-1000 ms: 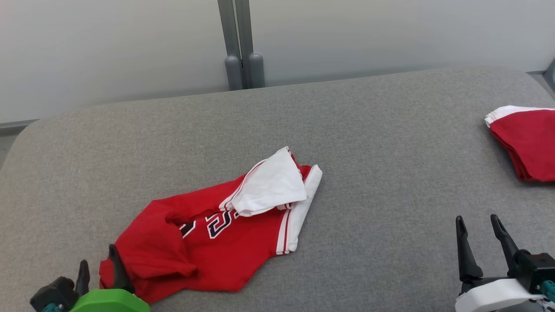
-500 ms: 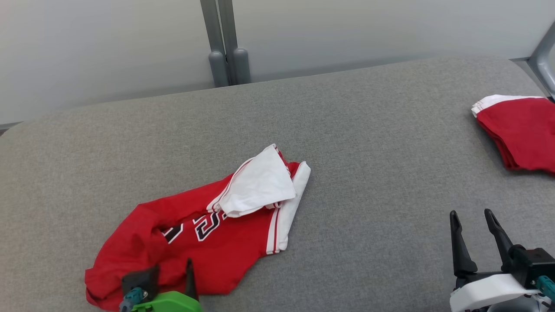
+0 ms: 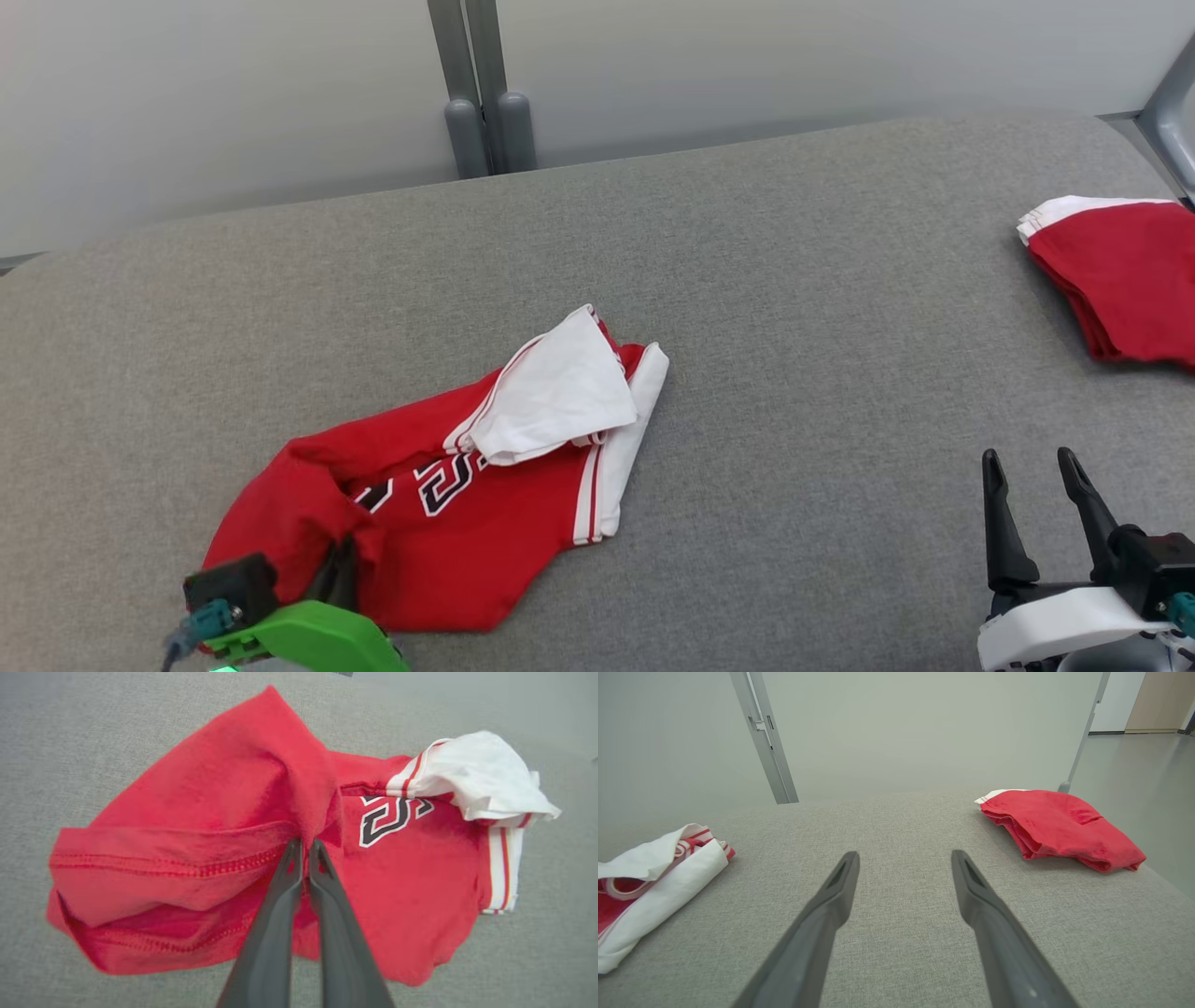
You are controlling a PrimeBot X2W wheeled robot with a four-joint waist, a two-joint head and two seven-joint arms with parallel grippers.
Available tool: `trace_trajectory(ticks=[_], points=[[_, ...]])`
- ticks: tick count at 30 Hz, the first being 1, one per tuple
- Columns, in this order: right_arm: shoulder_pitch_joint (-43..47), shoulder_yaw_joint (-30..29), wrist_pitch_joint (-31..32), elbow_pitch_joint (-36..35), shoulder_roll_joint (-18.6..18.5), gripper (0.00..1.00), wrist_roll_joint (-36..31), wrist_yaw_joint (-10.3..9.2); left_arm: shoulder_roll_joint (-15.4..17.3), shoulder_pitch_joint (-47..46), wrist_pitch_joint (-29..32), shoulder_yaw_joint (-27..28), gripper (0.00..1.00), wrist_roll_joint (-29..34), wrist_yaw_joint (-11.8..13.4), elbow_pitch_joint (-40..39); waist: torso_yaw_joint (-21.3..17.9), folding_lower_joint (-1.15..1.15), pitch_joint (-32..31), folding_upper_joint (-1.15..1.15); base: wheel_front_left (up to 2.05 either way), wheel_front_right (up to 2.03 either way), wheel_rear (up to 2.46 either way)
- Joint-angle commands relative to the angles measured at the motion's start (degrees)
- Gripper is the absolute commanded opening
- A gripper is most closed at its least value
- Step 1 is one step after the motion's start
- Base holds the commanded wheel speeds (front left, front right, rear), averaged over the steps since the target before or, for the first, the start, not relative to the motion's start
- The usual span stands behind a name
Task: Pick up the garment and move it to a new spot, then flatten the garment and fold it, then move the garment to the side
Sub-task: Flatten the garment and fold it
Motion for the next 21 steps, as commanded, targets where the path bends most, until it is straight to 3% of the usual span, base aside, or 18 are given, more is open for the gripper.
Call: trace_trajectory(ticks=[1, 6, 8, 13, 21], points=[[-0.26, -0.26, -0.17, -0.15, -0.04, 1.0, 0.22, 0.0, 0.11, 1.18, -0.38, 1.14, 0.0, -1.2, -0.43, -3.27, 0.31, 0.0, -0.12, 0.0, 0.0, 0.0, 0.0], [0.38, -0.77, -0.17, -0.49, 0.17, 1.0, 0.23, 0.0, -0.82, 1.89, -1.09, 6.34, 0.0, -7.35, -0.76, -16.0, 1.31, 0.0, 0.04, 0.0, 0.0, 0.0, 0.0], [0.09, -0.66, -0.17, -0.49, 0.23, 1.0, 0.19, 0.0, 1.82, 1.24, -1.06, 8.75, 0.0, -5.51, 0.9, -17.14, 1.65, 0.0, 0.25, 0.0, 0.0, 0.0, 0.0], [-0.95, 0.26, -0.17, -0.23, 0.21, 1.0, 0.1, 0.0, 4.74, -1.86, -0.21, 11.43, 0.0, -3.21, 4.02, -14.35, 1.71, 0.0, 0.71, 0.0, 0.0, 0.0, 0.0], [-0.78, 0.06, -0.17, -0.27, -0.22, 1.0, 0.36, 0.0, 4.0, -5.18, -0.42, 12.04, 0.0, -6.46, 1.26, -17.24, 0.6, 0.0, 1.0, 0.0, 0.0, 0.0, 0.0]])
